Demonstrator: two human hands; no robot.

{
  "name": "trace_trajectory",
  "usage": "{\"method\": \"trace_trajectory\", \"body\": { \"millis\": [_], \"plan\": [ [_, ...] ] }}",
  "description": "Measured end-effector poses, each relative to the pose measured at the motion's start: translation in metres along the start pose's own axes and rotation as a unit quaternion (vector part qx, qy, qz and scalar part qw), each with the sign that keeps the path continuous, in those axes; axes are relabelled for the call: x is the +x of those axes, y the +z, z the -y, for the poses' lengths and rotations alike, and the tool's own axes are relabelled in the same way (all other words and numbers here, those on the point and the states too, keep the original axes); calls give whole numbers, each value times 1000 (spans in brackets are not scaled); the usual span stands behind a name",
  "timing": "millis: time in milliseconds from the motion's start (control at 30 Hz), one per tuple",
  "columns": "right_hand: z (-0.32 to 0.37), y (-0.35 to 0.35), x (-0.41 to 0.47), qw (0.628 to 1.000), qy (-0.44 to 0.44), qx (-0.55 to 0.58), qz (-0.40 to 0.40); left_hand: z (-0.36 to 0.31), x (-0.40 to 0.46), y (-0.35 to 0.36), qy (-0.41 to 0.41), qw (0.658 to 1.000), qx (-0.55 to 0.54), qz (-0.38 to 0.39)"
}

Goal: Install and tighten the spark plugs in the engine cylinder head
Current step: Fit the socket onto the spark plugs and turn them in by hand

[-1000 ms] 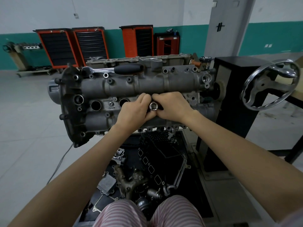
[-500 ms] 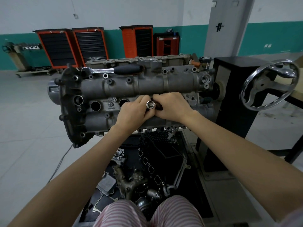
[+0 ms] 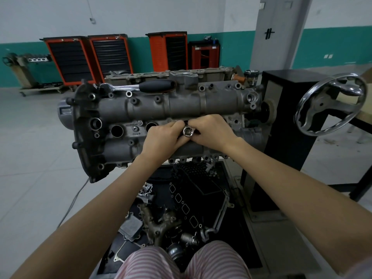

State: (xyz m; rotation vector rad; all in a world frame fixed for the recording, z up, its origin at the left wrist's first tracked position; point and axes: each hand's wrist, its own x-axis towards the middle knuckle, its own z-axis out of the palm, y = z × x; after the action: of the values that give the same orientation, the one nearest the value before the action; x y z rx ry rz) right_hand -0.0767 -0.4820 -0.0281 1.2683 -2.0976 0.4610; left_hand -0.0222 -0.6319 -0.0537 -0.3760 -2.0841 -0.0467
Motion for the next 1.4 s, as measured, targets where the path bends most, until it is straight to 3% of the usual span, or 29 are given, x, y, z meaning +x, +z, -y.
{"method": "trace_trajectory", "body": {
  "millis": [500,800,1033,1400],
  "plan": [
    [-1,0,1,1000,-7,-12,19,-3,1,-2,10,1000,-8,-6],
    [-4,4,1,999,2,-30,16,-9,1,-9,-23,998,-21,46],
    [-2,1,1,1000,-14,-19,-2,-8,2,-7,-2,1000,-15,16],
    [-4,4,1,998,2,-47,32,-4,0,-3,11,1000,-17,12]
  ]
}}
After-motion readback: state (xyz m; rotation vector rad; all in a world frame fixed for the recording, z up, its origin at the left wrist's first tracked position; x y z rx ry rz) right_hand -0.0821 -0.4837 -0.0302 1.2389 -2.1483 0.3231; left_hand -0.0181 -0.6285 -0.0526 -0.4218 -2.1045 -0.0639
